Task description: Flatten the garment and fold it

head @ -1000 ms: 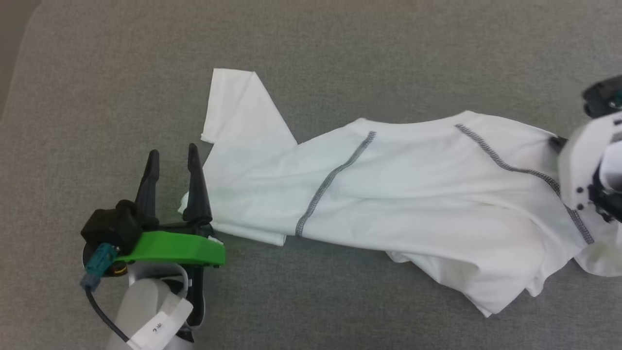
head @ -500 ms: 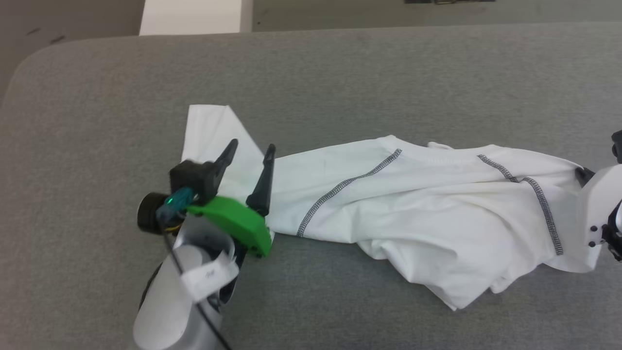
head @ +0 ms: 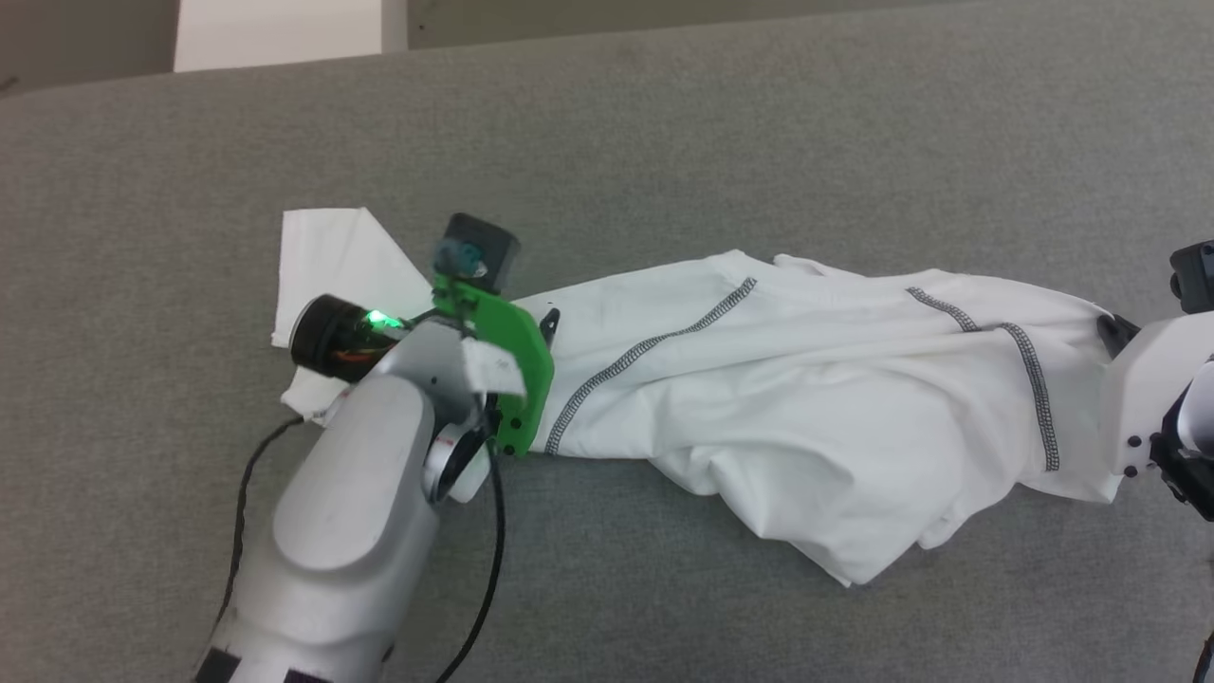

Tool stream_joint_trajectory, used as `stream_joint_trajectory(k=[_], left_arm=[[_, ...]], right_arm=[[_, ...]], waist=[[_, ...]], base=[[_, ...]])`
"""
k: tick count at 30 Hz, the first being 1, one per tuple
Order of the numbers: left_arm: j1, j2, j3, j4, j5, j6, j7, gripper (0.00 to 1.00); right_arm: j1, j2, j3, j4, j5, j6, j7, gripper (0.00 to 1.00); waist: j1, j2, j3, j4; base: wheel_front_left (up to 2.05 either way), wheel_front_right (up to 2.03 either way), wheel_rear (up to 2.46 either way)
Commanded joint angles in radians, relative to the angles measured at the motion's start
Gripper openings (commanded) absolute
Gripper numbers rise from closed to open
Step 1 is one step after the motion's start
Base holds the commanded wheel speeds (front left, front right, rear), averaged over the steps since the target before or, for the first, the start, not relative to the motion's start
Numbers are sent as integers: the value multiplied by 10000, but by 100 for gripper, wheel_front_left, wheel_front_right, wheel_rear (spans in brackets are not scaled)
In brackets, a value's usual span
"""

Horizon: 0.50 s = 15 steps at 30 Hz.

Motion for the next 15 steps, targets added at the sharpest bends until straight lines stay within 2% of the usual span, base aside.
stream_joint_trajectory(k=[1, 7, 11, 12, 13, 14, 15], left_arm=[[-314, 122, -141, 167, 59, -100, 328, 100], [-1204, 271, -998, 700, -265, -219, 1638, 100], [-1581, 431, -1825, 926, -958, -236, 2530, 100], [-1634, 531, -2100, 991, -1207, -237, 2954, 93], [-1665, 607, -2280, 1010, -1431, -237, 3282, 40], [-1702, 700, -2457, 986, -1699, -238, 3637, 12], [-1732, 774, -2582, 924, -1908, -238, 3849, 0]], right_arm=[[-12, 43, 38, -66, 72, -19, 11, 0], [-233, 66, 208, -177, 211, -19, -15, 0], [-363, 88, 335, -194, 303, -19, -65, 0], [-398, 89, 364, -194, 318, -19, -87, 0], [-421, 92, 386, -189, 329, -19, -105, 0], [-445, 91, 410, -182, 343, -19, -126, 0], [-465, 86, 430, -179, 349, -19, -142, 0]], waist=[[0, -1, 278, -177], [0, -1, 701, -318], [0, -1, 889, -402], [0, -1, 929, -426], [0, -1, 948, -439], [0, -1, 970, -452], [0, -1, 989, -460]], base=[[0, 0, 0], [0, 0, 0], [0, 0, 0], [0, 0, 0], [0, 0, 0], [0, 0, 0], [0, 0, 0]])
